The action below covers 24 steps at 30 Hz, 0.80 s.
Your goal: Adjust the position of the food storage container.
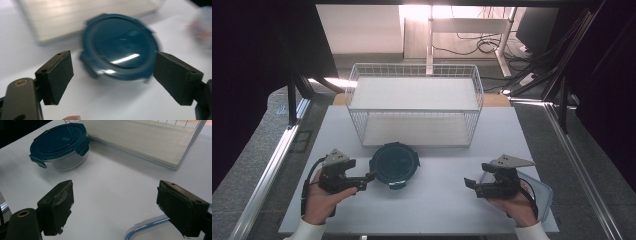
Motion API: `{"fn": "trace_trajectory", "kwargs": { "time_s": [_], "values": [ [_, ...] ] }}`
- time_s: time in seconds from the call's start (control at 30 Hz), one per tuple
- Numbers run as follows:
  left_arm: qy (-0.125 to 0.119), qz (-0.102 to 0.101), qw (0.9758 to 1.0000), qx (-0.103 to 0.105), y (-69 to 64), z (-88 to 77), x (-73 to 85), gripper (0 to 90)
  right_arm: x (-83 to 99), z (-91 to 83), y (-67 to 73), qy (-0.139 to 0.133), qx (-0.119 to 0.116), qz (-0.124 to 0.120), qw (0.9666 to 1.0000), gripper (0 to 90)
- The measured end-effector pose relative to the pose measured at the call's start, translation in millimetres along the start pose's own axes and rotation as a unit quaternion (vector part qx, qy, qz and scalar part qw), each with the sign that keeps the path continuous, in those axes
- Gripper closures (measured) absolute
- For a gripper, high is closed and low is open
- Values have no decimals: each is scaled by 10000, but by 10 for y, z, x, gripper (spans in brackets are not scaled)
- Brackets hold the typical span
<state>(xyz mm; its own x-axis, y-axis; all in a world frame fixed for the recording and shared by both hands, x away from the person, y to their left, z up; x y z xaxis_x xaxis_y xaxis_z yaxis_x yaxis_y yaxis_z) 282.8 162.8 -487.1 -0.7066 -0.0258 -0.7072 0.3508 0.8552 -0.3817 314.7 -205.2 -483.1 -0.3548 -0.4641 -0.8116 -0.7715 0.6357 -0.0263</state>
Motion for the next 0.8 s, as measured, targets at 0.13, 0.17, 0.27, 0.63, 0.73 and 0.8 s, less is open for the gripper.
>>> {"fn": "trace_trajectory", "kwargs": {
  "time_s": [0.13, 0.17, 0.27, 0.63, 0.73, 0.8],
  "values": [
    [46, 116, 9999, -51, -42, 31, 10, 155, 7, 25, -11, 39, 16, -7, 10000, 148],
    [49, 129, 9999, -65, -41, 43, 15, 155, 10, 34, -17, 50, 16, 14, 10000, 148],
    [-33, 100, 9999, -81, -40, 56, 17, 162, 12, 49, -24, 55, 7, 76, 10000, 152],
    [-247, 67, 9991, -336, -32, -33, -1, 185, -117, 2, 27, -33, -1, -67, 10000, 195],
    [-211, 95, 9994, -272, -80, -33, 29, 187, -151, -98, 27, -117, 32, -19, 9999, 218],
    [-166, 153, 9995, -206, -121, -14, 59, 178, -151, -120, 6, -76, 54, 14, 10000, 231]
  ]
}}
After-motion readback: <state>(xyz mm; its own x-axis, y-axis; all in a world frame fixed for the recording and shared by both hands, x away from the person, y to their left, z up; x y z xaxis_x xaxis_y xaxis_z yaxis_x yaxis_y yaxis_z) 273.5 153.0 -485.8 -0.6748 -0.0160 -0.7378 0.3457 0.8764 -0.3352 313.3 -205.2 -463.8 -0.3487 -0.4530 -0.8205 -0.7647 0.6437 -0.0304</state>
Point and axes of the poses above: each handheld gripper's, and its own axes: z roughly forward along the jaws, x roughly out of its underside, y roughly to its left, the point moved 7 cm from there along z, roughly forward along the jaws, and after that the axes turned 11 degrees about -z, right-handed, at the moved point
